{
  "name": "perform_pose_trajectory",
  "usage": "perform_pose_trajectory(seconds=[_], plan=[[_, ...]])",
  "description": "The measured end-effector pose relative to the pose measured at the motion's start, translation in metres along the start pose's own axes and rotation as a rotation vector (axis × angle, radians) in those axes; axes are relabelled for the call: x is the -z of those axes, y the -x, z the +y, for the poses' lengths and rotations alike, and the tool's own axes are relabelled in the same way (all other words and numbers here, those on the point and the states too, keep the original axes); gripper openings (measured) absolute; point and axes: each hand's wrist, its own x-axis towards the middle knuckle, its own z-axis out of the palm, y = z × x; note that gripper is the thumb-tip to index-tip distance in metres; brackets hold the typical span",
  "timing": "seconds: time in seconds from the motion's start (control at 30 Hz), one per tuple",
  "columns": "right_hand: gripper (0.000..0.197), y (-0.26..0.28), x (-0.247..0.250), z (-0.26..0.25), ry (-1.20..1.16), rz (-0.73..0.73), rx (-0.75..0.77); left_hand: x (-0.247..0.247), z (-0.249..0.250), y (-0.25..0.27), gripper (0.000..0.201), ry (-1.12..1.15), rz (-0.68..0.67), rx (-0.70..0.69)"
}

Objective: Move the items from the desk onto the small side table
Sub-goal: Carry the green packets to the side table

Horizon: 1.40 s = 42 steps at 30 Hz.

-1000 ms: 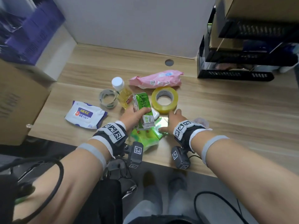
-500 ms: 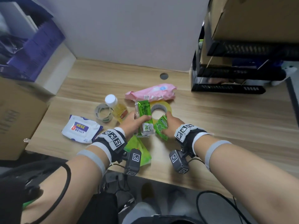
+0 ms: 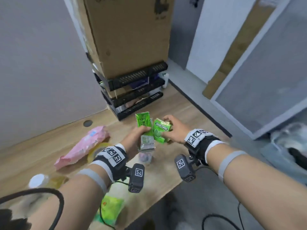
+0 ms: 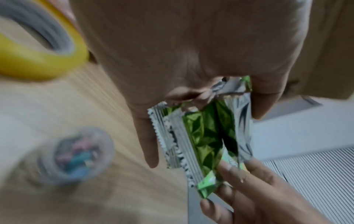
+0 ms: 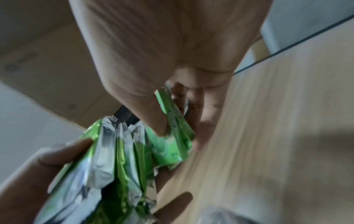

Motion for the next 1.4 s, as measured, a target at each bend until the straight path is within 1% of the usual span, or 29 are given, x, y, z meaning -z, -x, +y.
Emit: perform_pose_trajectory(seconds=[0.07, 0.1, 0.17, 0.23, 0.33, 0.37, 0.4, 0.47, 0.5, 0.53, 0.63, 0.7, 0.77, 0.8, 0.83, 0.87, 0.9, 0.93, 1.0, 1.07, 1.13, 1.17, 1.27, 1.3, 1.33, 1.4], plan=[[0.052, 0.034, 0.026, 0.028, -0.061, 0.211, -0.056, -0.042, -0.006, -0.014, 0.066, -0.061, -0.113, 0.027], [0.051, 0.056, 0.040, 0.046, -0.066, 0.318, -0.090, -0.069, -0.013, -0.019, 0.068, -0.093, -0.180, 0.046], [0.049, 0.104, 0.064, 0.083, -0.077, 0.510, -0.164, -0.126, -0.030, -0.024, 0.065, -0.166, -0.316, 0.083], [0.045, 0.148, 0.078, 0.114, -0.123, 0.658, -0.233, -0.175, -0.050, -0.025, 0.061, -0.251, -0.427, 0.124], [0.041, 0.228, 0.096, 0.167, -0.284, 0.870, -0.337, -0.261, -0.088, -0.012, 0.055, -0.399, -0.627, 0.205], [0.041, 0.256, 0.100, 0.184, -0.372, 0.936, -0.353, -0.289, -0.103, -0.006, 0.053, -0.449, -0.687, 0.227], [0.041, 0.282, 0.102, 0.199, -0.449, 0.992, -0.370, -0.314, -0.117, 0.000, 0.058, -0.503, -0.726, 0.239], [0.042, 0.333, 0.101, 0.229, -0.554, 1.074, -0.393, -0.360, -0.146, 0.014, 0.078, -0.626, -0.808, 0.261], [0.043, 0.362, 0.099, 0.246, -0.588, 1.116, -0.416, -0.383, -0.167, 0.022, 0.082, -0.678, -0.861, 0.274], [0.045, 0.386, 0.096, 0.258, -0.603, 1.147, -0.443, -0.400, -0.183, 0.028, 0.080, -0.729, -0.912, 0.267], [0.047, 0.469, 0.077, 0.311, -0.708, 1.267, -0.581, -0.454, -0.246, 0.058, 0.060, -0.915, -1.066, 0.248], [0.044, 0.512, 0.060, 0.346, -0.747, 1.333, -0.704, -0.480, -0.280, 0.074, 0.060, -1.016, -1.098, 0.222], [0.039, 0.554, 0.040, 0.395, -0.753, 1.387, -0.826, -0.507, -0.319, 0.090, 0.058, -1.100, -1.142, 0.246], [0.037, 0.579, 0.027, 0.417, -0.758, 1.406, -0.883, -0.524, -0.344, 0.100, 0.054, -1.142, -1.178, 0.257], [0.034, 0.590, 0.020, 0.425, -0.745, 1.401, -0.929, -0.530, -0.355, 0.107, 0.049, -1.170, -1.189, 0.270], [0.032, 0.612, 0.009, 0.437, -0.760, 1.404, -0.979, -0.542, -0.379, 0.117, 0.044, -1.202, -1.208, 0.314], [0.032, 0.634, -0.003, 0.452, -0.774, 1.413, -1.034, -0.554, -0.406, 0.125, 0.041, -1.222, -1.210, 0.363], [0.034, 0.640, -0.009, 0.451, -0.773, 1.408, -1.055, -0.554, -0.414, 0.126, 0.039, -1.214, -1.184, 0.400], [0.038, 0.674, -0.033, 0.479, -0.862, 1.453, -1.131, -0.572, -0.468, 0.138, 0.036, -1.227, -1.174, 0.487], [0.041, 0.693, -0.059, 0.503, -0.936, 1.509, -1.216, -0.584, -0.514, 0.143, 0.033, -1.279, -1.134, 0.553], [0.040, 0.707, -0.085, 0.525, -1.015, 1.554, -1.309, -0.596, -0.566, 0.138, 0.030, -1.324, -1.111, 0.608], [0.039, 0.710, -0.094, 0.536, -1.043, 1.576, -1.346, -0.601, -0.595, 0.130, 0.036, -1.339, -1.102, 0.624], [0.035, 0.710, -0.129, 0.587, -1.088, 1.576, -1.456, -0.609, -0.692, 0.109, 0.069, -1.375, -1.135, 0.711], [0.035, 0.708, -0.138, 0.603, -1.081, 1.580, -1.487, -0.613, -0.715, 0.107, 0.073, -1.382, -1.129, 0.728], [0.035, 0.706, -0.146, 0.619, -1.092, 1.588, -1.514, -0.616, -0.731, 0.109, 0.073, -1.390, -1.115, 0.731], [0.036, 0.698, -0.158, 0.658, -1.142, 1.663, -1.554, -0.622, -0.780, 0.108, 0.070, -1.394, -1.099, 0.750]])
